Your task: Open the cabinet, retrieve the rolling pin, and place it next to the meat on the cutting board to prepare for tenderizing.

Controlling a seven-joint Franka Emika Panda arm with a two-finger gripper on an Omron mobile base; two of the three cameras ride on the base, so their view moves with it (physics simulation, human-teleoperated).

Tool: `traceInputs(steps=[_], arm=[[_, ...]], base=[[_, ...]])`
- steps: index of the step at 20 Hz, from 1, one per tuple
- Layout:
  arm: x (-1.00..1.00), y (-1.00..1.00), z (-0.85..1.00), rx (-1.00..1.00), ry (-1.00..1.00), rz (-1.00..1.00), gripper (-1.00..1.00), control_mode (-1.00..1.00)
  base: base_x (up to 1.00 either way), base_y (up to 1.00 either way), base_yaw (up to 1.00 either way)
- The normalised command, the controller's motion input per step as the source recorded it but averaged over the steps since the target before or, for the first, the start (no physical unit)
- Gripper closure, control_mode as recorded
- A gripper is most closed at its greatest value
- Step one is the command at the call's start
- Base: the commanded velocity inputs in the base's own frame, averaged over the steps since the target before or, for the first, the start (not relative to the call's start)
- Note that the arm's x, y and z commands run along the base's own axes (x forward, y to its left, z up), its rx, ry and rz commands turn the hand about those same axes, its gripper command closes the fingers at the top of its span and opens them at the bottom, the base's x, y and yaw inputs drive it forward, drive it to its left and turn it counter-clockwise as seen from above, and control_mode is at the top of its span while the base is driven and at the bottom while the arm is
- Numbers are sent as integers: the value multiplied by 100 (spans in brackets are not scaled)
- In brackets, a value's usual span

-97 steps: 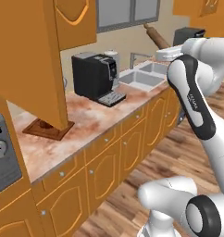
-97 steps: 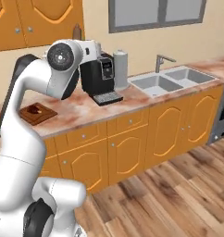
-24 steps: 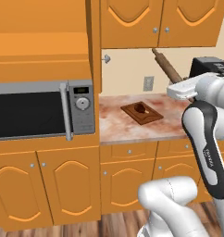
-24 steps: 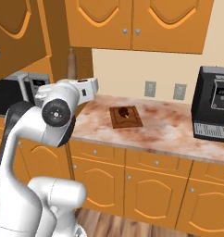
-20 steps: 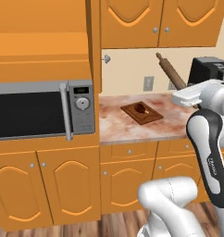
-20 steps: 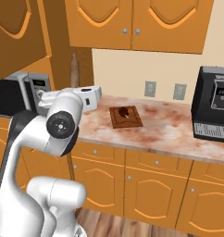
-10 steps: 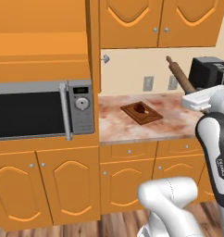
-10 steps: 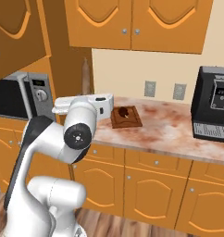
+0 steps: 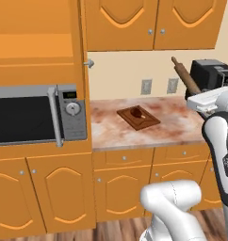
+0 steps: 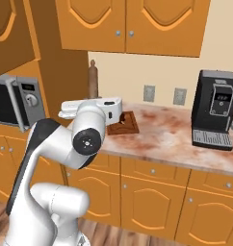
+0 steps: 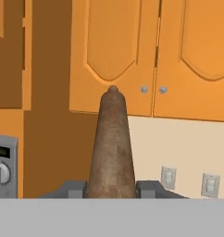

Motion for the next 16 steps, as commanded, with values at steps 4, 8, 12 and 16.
traceInputs(steps=[4, 8, 12, 16], arm=[[0, 0, 0, 0, 0, 0, 100, 100], [0, 0, 0, 0, 0, 0, 100, 100], [0, 0, 0, 0, 0, 0, 100, 100], [0, 0, 0, 0, 0, 0, 100, 100]], base=[[59, -21, 9], [68, -13, 10], [56, -16, 9], [40, -19, 9]])
